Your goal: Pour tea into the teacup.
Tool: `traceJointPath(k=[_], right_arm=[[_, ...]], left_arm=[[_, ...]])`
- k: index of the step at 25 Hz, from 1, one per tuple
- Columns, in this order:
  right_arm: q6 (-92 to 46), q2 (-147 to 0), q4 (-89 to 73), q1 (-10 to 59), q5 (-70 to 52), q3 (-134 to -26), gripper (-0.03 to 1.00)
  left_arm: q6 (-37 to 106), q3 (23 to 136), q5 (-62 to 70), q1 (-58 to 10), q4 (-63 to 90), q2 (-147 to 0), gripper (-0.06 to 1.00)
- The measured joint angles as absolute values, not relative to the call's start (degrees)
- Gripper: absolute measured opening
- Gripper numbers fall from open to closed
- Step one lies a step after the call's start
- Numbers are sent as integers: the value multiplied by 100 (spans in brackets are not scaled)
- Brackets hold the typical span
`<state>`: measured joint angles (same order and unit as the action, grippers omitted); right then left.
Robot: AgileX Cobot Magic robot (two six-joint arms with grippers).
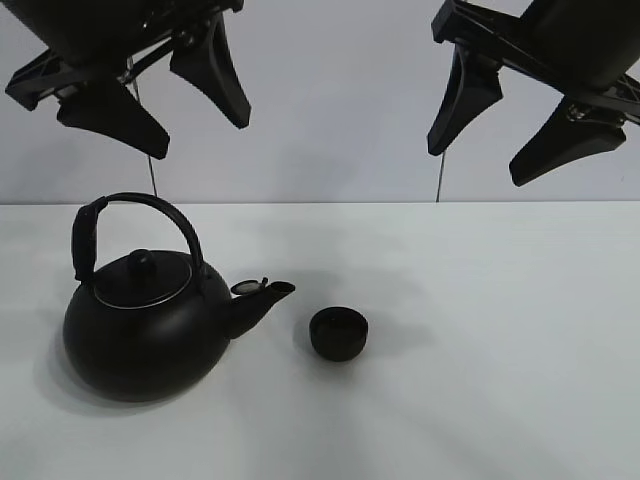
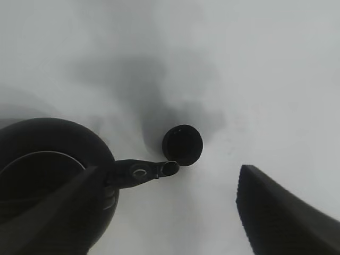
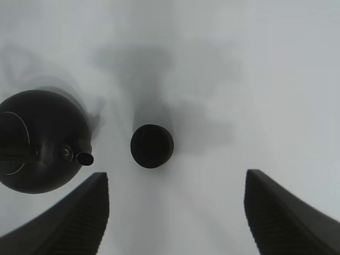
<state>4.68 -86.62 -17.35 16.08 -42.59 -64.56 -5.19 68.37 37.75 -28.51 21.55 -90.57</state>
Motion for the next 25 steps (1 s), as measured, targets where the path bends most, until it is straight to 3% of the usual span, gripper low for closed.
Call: traceJointPath(k=[25], right_arm=[[468, -8662, -1735, 1608, -4222, -6456, 49]], left_arm=[[-742, 7084, 4013, -2845, 2141, -9057, 53]])
